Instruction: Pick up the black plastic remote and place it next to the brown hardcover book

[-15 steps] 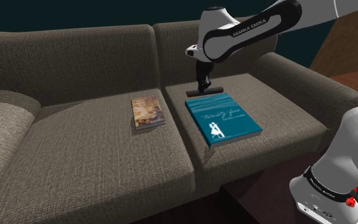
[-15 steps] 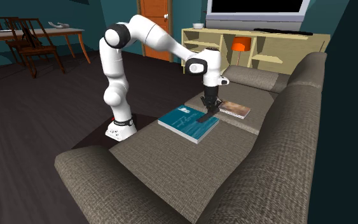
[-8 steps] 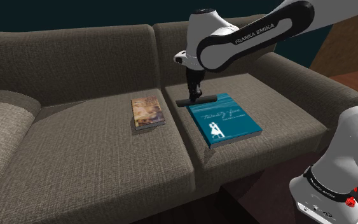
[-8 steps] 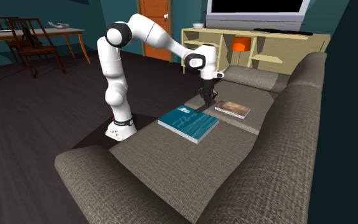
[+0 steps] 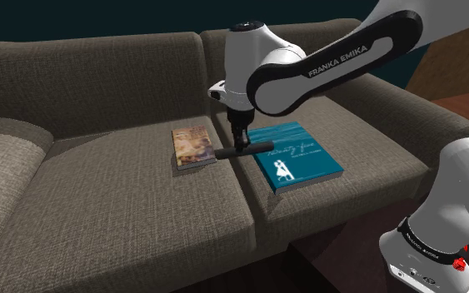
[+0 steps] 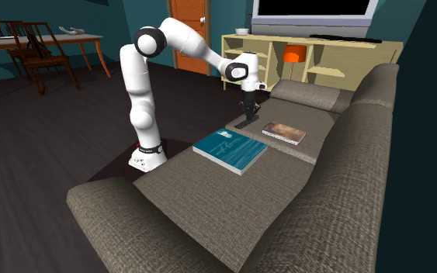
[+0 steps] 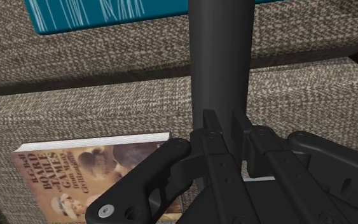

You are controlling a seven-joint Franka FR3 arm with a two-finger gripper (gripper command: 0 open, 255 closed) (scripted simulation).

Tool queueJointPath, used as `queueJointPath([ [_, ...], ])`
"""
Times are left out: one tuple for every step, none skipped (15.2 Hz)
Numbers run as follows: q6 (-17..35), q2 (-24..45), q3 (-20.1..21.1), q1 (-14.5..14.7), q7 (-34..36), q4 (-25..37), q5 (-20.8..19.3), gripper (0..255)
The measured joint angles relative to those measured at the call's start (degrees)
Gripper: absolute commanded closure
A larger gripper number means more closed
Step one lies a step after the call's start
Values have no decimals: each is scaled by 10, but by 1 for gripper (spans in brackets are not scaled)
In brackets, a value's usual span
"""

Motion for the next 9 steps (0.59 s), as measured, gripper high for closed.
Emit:
queueJointPath([
  [5, 4, 2, 2, 4, -1, 0, 255],
  [12, 6, 2, 2, 7, -7, -1, 255],
  [18, 8, 2, 3, 7, -11, -1, 255],
  [27, 11, 3, 3, 9, -16, -1, 255],
  [34, 16, 3, 3, 11, -19, -2, 255],
  [41, 20, 3, 4, 12, -22, -2, 255],
  [48, 24, 3, 3, 12, -25, -2, 255],
  [54, 28, 3, 3, 12, -27, -2, 255],
  [62, 32, 3, 3, 13, -31, -2, 255],
])
